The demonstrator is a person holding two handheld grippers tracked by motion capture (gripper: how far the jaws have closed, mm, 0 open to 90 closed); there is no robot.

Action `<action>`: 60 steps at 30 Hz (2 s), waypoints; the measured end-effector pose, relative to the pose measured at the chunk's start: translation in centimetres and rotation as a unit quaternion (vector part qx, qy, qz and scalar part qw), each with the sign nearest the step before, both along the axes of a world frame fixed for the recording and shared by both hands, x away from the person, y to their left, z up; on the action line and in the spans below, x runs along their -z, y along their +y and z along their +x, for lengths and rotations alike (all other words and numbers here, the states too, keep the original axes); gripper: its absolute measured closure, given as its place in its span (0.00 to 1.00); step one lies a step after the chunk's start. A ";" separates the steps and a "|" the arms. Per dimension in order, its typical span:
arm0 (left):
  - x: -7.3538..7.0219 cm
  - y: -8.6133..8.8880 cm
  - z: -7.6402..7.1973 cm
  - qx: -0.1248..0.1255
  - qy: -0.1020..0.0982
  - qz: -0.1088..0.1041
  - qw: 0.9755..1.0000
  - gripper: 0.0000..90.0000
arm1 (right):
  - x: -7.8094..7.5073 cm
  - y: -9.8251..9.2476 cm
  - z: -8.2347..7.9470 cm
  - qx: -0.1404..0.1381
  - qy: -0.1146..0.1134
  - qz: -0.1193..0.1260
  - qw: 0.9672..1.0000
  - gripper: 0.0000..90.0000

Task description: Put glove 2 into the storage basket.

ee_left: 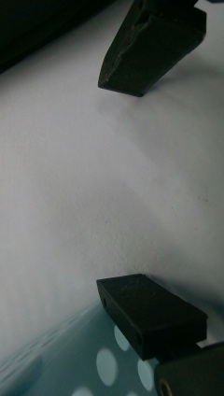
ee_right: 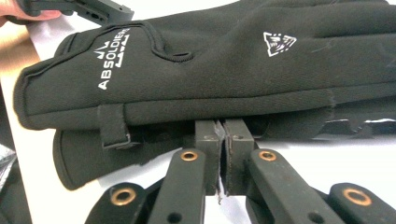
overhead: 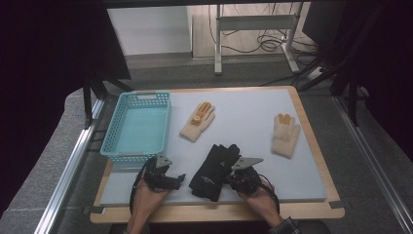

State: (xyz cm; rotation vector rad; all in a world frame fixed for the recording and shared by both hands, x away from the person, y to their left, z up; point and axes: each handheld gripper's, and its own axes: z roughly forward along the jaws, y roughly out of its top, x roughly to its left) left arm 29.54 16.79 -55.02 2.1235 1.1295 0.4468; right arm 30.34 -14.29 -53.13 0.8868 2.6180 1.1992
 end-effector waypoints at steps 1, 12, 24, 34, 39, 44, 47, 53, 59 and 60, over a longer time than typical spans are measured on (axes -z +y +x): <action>0.0 0.0 0.1 0.001 0.002 -0.003 1.000 0.07 | -0.2 -0.3 -0.1 -0.001 -0.003 -0.002 1.000 0.92; 0.1 0.1 0.2 -0.001 0.013 -0.009 1.000 0.06 | -2.1 -7.9 1.3 0.100 -0.061 -0.032 0.993 0.53; 0.1 0.0 0.2 -0.007 0.012 -0.013 1.000 0.06 | -0.1 -12.6 3.0 0.165 -0.060 -0.051 0.983 0.26; -1.3 -1.7 0.3 0.006 0.016 -0.041 0.999 0.09 | 0.0 -12.5 2.9 0.163 -0.065 -0.055 0.983 0.24; -3.8 -3.6 0.8 0.020 0.008 -0.022 1.000 0.06 | 0.0 -12.5 2.9 0.163 -0.067 -0.055 0.983 0.24; -5.3 -5.7 1.3 0.037 0.028 -0.036 0.998 0.02 | 0.0 -12.5 2.9 0.163 -0.067 -0.055 0.983 0.24; -5.7 -7.3 1.4 0.057 0.049 -0.059 0.995 0.00 | 0.0 -12.5 2.9 0.163 -0.067 -0.055 0.983 0.24; -5.0 -11.3 1.2 0.075 0.063 -0.025 0.995 0.00 | 0.0 -12.5 2.9 0.162 -0.067 -0.054 0.983 0.24; -3.9 -13.2 2.2 0.055 0.094 0.013 0.994 0.00 | 0.0 -12.5 2.9 0.161 -0.066 -0.054 0.983 0.24; -3.7 -13.4 2.2 0.057 0.102 0.010 0.993 0.00 | 0.0 -12.5 2.9 0.161 -0.066 -0.054 0.983 0.23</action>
